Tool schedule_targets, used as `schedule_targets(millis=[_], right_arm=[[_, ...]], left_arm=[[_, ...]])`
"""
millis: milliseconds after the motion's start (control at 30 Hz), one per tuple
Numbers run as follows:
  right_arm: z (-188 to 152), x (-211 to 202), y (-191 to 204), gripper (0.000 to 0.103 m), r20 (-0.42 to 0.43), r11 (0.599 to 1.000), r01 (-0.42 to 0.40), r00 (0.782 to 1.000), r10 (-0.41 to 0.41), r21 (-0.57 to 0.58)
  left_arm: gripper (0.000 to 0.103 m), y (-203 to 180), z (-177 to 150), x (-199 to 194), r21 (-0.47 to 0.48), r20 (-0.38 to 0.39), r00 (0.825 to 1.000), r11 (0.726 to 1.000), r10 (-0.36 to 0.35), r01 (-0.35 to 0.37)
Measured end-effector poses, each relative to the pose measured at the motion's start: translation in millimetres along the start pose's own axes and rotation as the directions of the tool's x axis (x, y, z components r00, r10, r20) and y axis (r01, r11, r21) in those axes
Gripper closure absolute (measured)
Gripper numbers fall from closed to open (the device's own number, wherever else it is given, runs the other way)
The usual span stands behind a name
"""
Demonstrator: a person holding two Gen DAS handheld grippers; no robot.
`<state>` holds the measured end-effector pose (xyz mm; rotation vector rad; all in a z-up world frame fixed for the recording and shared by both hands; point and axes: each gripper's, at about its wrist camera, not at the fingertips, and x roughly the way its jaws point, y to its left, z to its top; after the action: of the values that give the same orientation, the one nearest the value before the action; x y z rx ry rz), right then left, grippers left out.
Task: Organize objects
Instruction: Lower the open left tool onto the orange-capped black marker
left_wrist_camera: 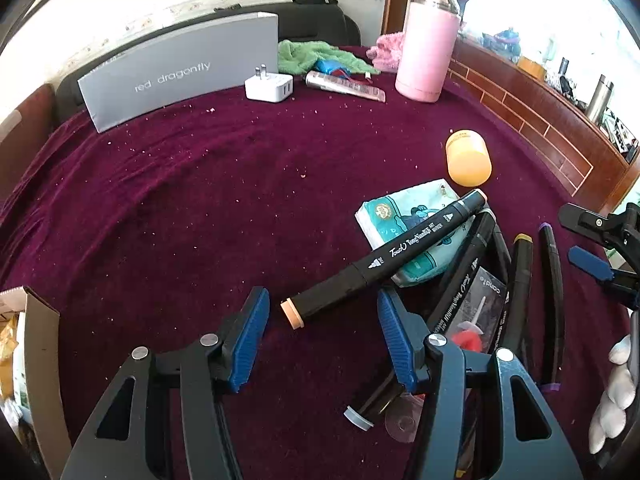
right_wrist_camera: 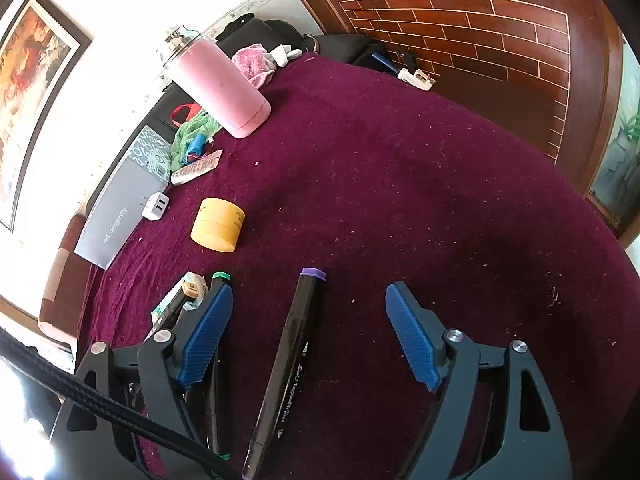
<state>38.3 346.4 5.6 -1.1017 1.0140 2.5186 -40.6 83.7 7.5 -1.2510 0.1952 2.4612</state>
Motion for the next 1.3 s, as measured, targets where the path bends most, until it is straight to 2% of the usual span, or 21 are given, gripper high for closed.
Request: schedule_targets(millis=[67, 300, 467, 733, 1300], right_arm=[[-0.1, -0.4, -0.1, 0.022, 0.003, 1.000, -0.002, 1.000, 0.002, 0.001], [-4.7, 2.5, 11.3, 0.017, 0.021, 0.997, 0.046, 0.999, -0.044, -0.060], [-7.7, 4.7, 16.4, 0.010, 0.033, 0.994, 0.060, 0.998, -0.057, -0.093], [-10.8, 9.2, 24.0, 0.001, 0.038, 0.987, 0.077, 0.997, -0.072, -0.142], [-9.1, 13.0, 28.1, 0.000, 0.042, 0.984, 0.088, 0.996, -0.083, -0.153]], left_arm=[[0.052, -0.2, -2.0, -0.9, -0.004, 0.018, 1.000, 1.000, 0.004, -0.004], [0.051, 10.5, -1.3, -2.8, -0.054, 0.033, 0.998, 0.997, -0.050, 0.052], [0.044, 8.7, -0.8, -2.6, -0.049, 0.032, 0.997, 0.996, -0.069, 0.071], [0.042, 20.9, -1.0, -4.2, -0.101, 0.054, 0.987, 0.983, -0.150, 0.155], [0.040, 16.8, -0.6, -3.8, -0.087, 0.049, 0.989, 0.986, -0.137, 0.141]])
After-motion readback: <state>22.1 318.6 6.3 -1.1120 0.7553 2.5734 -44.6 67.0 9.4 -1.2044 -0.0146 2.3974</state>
